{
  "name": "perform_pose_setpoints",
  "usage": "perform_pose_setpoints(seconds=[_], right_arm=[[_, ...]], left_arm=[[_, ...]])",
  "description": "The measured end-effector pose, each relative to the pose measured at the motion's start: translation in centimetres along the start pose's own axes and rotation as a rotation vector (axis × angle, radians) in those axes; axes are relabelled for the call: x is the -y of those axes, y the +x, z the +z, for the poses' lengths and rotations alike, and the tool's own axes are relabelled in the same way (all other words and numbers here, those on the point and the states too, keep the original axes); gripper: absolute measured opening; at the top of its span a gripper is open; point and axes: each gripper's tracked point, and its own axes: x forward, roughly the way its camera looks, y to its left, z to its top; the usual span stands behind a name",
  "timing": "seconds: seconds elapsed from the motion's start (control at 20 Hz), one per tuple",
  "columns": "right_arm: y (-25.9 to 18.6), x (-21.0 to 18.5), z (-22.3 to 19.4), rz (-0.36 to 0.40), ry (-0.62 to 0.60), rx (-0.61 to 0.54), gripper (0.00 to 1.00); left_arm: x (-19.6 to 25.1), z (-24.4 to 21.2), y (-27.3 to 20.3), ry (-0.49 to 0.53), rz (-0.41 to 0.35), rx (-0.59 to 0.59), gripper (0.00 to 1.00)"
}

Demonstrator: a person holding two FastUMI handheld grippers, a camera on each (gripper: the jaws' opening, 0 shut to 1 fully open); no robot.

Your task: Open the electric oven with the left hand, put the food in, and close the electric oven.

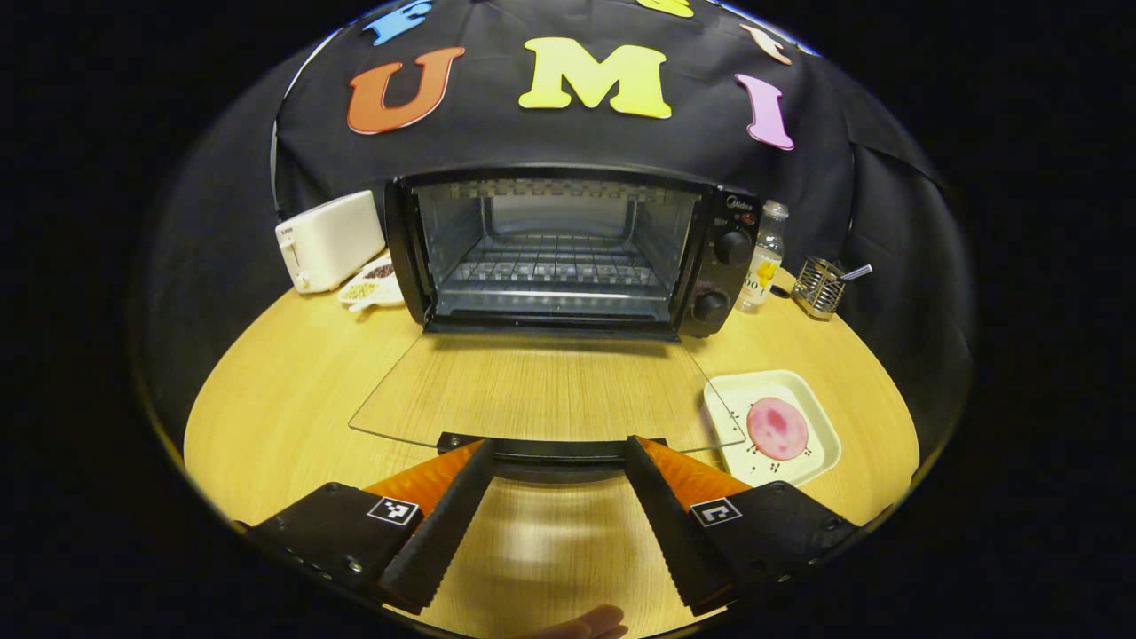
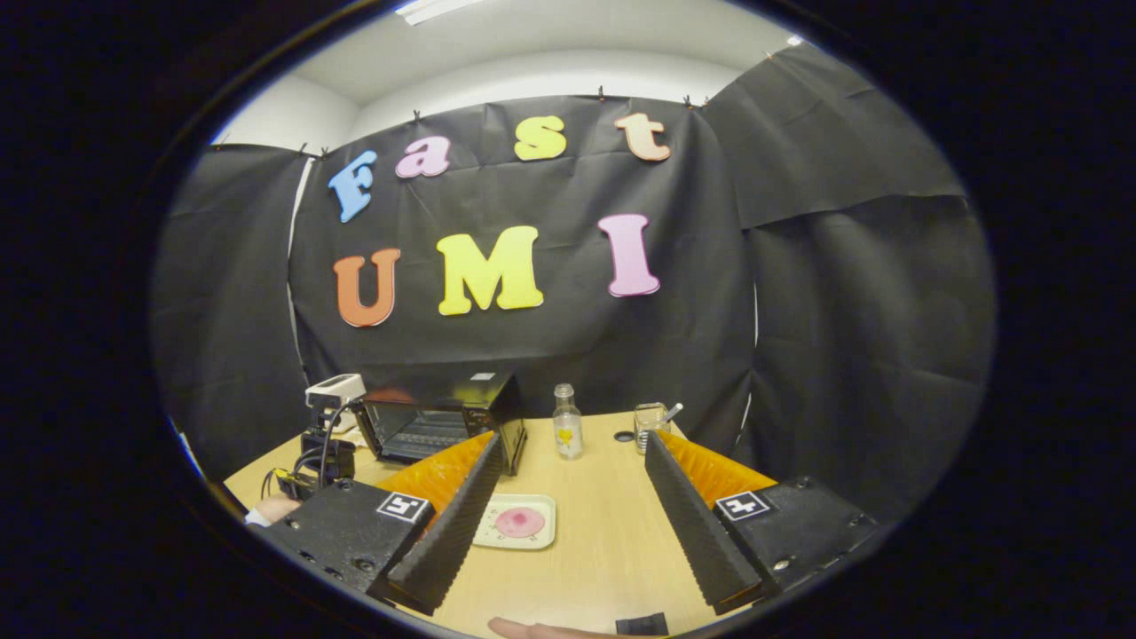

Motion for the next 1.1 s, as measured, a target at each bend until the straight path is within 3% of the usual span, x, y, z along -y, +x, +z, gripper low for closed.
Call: perform_pose_setpoints(seconds=[0.3, 0.6, 0.85, 1.1], right_arm=[[2.5, 0.0, -2.2, -0.017, -0.014, -0.078, 0.99], [7.9, -1.6, -5.3, 0.045, -0.061, -0.22, 0.99], [12.6, -1.3, -9.1, 0.056, -0.094, -0.378, 1.0], [16.0, -0.7, -14.1, 0.05, -0.045, -0.578, 0.99]], left_arm=[[0.1, -0.6, 0.3, 0.006, 0.002, -0.005, 0.95], [-0.8, 1.0, -1.1, -0.011, 0.007, 0.064, 0.92], [-1.5, 5.6, -6.5, -0.022, 0.028, 0.254, 0.94], [-0.3, 9.9, -14.2, -0.034, 0.007, 0.466, 0.94]])
